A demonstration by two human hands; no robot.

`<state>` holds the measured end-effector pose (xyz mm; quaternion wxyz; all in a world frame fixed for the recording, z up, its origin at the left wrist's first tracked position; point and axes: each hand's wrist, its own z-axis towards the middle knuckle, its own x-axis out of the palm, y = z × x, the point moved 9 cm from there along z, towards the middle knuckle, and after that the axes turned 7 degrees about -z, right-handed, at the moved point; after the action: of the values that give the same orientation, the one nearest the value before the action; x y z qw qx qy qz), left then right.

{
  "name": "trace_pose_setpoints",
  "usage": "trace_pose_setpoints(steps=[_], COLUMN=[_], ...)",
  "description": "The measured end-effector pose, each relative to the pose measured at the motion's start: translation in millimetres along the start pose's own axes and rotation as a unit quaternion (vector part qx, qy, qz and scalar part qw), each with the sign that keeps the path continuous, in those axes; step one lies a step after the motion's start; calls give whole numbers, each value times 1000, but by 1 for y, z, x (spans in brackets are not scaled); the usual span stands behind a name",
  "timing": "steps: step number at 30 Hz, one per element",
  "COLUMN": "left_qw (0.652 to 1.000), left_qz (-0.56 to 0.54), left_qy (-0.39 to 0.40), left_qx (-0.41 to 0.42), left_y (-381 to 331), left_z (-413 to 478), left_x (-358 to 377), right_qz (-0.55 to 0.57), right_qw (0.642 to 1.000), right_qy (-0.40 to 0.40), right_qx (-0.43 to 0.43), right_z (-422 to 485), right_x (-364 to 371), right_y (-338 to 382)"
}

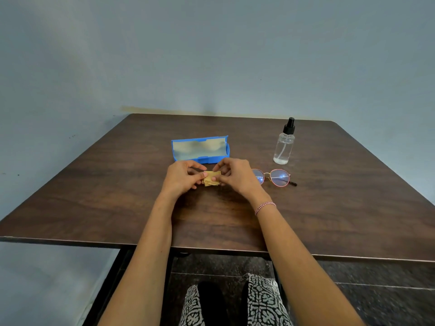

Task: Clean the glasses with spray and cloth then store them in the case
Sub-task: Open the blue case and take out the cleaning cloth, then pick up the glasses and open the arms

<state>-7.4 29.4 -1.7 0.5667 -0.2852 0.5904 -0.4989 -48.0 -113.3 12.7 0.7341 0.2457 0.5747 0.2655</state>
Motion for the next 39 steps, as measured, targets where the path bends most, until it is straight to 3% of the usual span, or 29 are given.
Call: trace_pose_setpoints(steps=[10,15,20,23,28,39], left_qw=[1000,999,997,998,986,981], left_qz=[-13,50,79,54,55,71], left_qy=[6,-3,5,-24,-120,-56], left_qx=[-15,1,0,20,99,173], left_y=[4,3,1,-3,-24,-70], left_z=[0,1,1,-1,-8,-15], left_x=[-2,-1,1,-3,-13,60], right_qz=[-52,-184,-225,-204,-123,-132], right_qw=[998,983,974,978,981,975], right_qy=[10,1,11,-19,-140,-172], right_qx=[15,-15,-28,-34,-56,-44], right_z=[3,3,4,4,-7,-31], right_x=[4,4,9,4,-32,-104], right_y=[-4,7,11,12,16,-32])
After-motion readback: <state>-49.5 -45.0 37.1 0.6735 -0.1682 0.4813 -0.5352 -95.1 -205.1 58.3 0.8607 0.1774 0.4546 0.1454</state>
